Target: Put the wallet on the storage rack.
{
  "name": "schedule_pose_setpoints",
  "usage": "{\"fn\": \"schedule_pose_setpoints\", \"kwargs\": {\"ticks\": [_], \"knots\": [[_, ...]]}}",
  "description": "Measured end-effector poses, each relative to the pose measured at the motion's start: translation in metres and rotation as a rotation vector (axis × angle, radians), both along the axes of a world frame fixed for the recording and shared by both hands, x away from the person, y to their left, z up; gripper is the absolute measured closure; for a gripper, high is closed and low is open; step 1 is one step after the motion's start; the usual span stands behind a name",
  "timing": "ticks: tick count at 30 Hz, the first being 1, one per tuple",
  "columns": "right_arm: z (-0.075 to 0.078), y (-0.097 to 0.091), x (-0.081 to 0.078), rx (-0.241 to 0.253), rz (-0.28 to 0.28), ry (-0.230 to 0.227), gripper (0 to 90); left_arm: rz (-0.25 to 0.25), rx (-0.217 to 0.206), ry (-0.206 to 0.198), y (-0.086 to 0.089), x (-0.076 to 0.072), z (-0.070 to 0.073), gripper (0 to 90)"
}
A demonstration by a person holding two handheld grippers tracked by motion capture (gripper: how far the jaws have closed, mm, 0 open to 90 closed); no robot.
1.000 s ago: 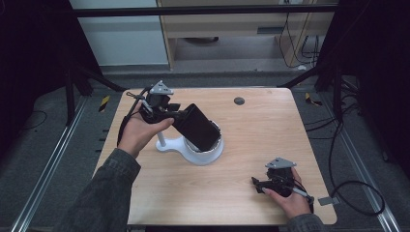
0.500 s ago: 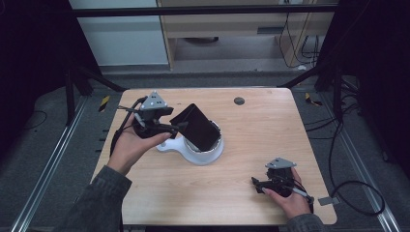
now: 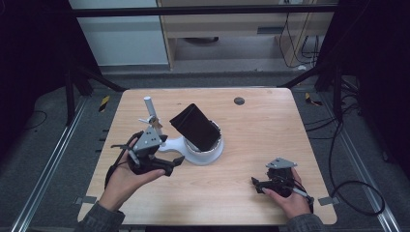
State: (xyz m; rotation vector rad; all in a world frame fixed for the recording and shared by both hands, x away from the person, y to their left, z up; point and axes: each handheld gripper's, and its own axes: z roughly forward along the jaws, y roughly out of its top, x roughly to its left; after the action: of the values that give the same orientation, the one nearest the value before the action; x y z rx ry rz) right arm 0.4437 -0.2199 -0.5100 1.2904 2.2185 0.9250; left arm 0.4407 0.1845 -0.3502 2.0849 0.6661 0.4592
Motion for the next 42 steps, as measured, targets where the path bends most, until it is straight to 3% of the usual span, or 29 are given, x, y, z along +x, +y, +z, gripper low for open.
{"fn": "schedule_pose_setpoints", "kwargs": {"ticks": [11, 18, 28, 38, 42], "knots": [[-0.002, -0.001, 0.000, 0.020, 0.000, -0.006, 4.3, 0.038, 0.092, 0.094, 0.011, -0.004, -0.086, 8.2], [-0.002, -0.001, 0.000, 0.020, 0.001, -0.006, 4.0, 0.101, 0.113, 0.121, 0.026, 0.002, -0.121, 7.6], [-0.003, 0.000, 0.000, 0.020, 0.003, -0.005, 3.0, 0.182, 0.117, 0.154, 0.050, 0.010, -0.140, 7.7], [-0.003, 0.000, 0.000, 0.023, 0.004, 0.000, 2.2, 0.221, 0.140, 0.178, 0.063, 0.017, -0.151, 6.2], [-0.003, 0.000, 0.000, 0.021, 0.005, 0.000, 1.8, 0.227, 0.127, 0.194, 0.068, 0.019, -0.155, 4.8]]}}
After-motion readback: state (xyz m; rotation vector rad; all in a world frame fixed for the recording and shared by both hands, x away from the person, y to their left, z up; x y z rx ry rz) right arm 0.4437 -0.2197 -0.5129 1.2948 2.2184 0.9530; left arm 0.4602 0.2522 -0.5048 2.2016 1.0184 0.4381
